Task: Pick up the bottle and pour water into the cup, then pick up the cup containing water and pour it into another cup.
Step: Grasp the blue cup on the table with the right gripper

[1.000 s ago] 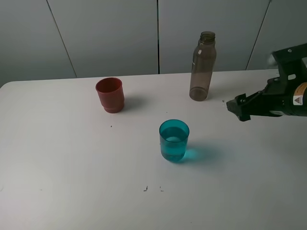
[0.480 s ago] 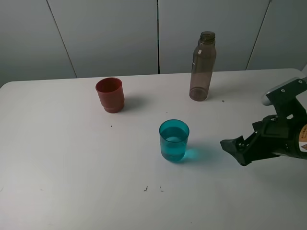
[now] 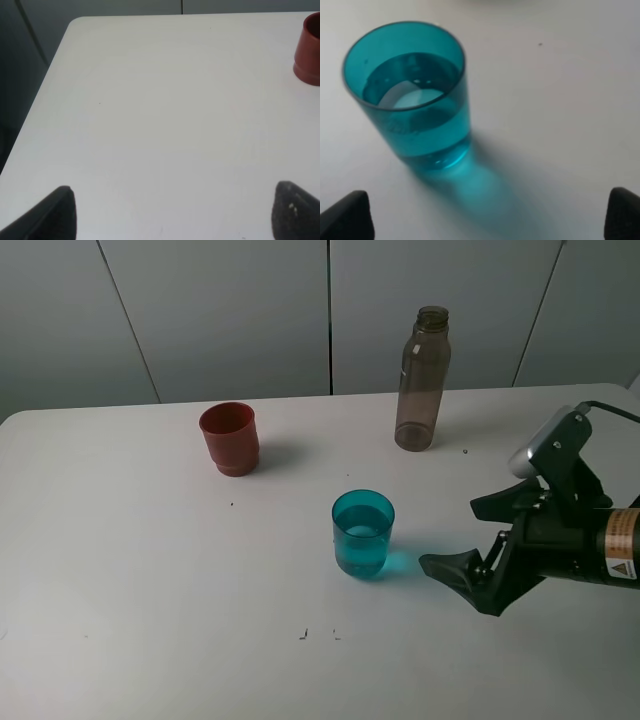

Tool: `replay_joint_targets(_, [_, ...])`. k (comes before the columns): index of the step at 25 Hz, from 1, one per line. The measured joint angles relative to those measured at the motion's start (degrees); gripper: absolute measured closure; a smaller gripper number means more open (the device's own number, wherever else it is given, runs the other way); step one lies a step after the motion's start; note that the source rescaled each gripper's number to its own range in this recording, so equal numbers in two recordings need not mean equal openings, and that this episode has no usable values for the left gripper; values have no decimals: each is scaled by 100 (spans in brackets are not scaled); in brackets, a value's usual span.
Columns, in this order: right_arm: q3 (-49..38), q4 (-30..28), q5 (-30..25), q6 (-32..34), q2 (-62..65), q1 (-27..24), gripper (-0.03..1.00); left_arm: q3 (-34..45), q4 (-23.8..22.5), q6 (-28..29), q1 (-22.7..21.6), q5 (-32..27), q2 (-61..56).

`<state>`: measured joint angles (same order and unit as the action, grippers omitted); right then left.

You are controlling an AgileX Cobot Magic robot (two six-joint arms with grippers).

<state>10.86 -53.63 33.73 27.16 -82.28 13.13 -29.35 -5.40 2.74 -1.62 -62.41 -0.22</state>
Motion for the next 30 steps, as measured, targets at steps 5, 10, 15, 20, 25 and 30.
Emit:
replay_joint_targets(5, [298, -522, 290, 16, -882, 0, -3, 0, 0, 0, 0, 0, 0])
replay_joint_targets(10, [826, -930, 290, -92, -1514, 0, -3, 0, 0, -10, 0, 0, 0])
replay_joint_targets(15, [1438, -1569, 290, -286, -1988, 0, -3, 0, 0, -33, 0, 0, 0])
replay_joint_targets(20, [1706, -1792, 314, -475, -2219, 0, -3, 0, 0, -33, 0, 0, 0])
replay_joint_targets(25, [1743, -1769, 559, -675, -2222, 0, -3, 0, 0, -33, 0, 0, 0])
replay_joint_targets(30, [1743, -1639, 763, -839, -2222, 0, -3, 0, 0, -33, 0, 0, 0])
